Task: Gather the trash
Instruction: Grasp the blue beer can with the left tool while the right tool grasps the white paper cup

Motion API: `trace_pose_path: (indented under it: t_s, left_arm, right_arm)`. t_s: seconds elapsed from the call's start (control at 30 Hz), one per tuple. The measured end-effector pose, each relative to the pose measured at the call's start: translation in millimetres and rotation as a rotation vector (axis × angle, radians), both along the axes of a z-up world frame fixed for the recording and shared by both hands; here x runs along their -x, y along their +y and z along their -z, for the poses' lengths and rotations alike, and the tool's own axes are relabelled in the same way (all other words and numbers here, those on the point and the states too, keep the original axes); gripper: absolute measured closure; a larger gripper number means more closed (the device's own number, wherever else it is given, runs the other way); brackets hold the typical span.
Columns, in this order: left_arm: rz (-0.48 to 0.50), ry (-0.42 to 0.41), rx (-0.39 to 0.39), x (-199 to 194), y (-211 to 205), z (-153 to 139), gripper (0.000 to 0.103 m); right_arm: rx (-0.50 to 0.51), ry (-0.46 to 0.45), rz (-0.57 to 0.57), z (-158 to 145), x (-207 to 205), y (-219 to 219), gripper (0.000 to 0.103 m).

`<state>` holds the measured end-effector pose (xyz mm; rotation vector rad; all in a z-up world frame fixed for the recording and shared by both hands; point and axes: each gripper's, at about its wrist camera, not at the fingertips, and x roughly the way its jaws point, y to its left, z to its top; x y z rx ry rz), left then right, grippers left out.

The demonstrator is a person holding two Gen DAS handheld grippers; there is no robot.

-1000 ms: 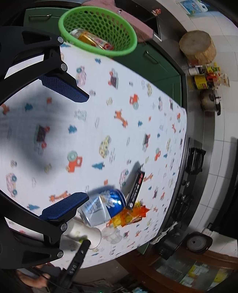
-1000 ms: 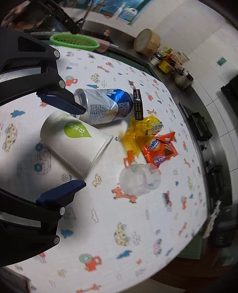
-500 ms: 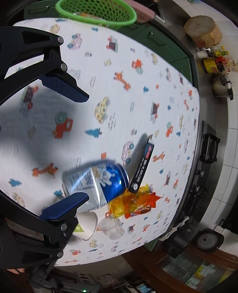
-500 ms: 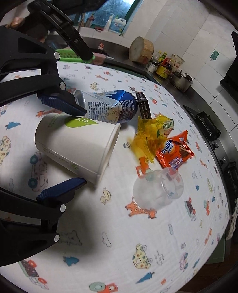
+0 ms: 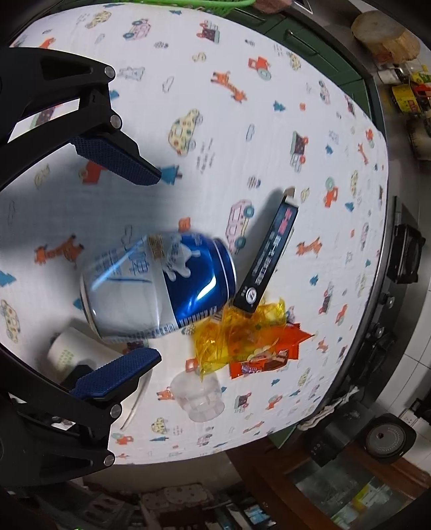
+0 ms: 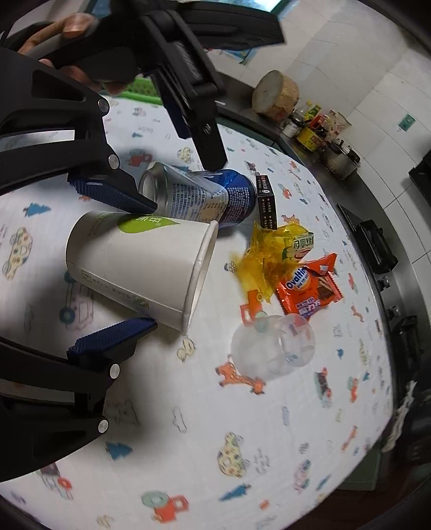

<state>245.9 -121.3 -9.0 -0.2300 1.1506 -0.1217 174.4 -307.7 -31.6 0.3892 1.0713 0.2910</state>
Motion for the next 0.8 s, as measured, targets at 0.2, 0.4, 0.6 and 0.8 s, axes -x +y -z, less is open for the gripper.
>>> trace_pose_path:
  t_s: [0.2,0.4,0.6,0.8]
  left_arm:
    - [0.003,0.028,-0.018,-9.9,-12.6,10.2,0.006]
    - [0.018,0.039,-0.025,-14.3,-16.8,18.1,0.009]
    - [0.04,0.049,0.016,-12.2,-13.9,23.6,0.026]
    - [0.06,0.012,0.012,-0.7,-7.6,17.5,0.027]
  right_arm:
    - [0.07,-0.035,-0.024,-6.0,3.9,-1.2,0.041]
    - [0.103,-0.046,-0.043,-5.3,4.0,1.4,0.041]
    - [0.148,-0.066,-0.059,-7.0,8.2,7.0,0.041]
    - [0.195,-0.092,-0.08,-12.8,16.0,15.4,0.041]
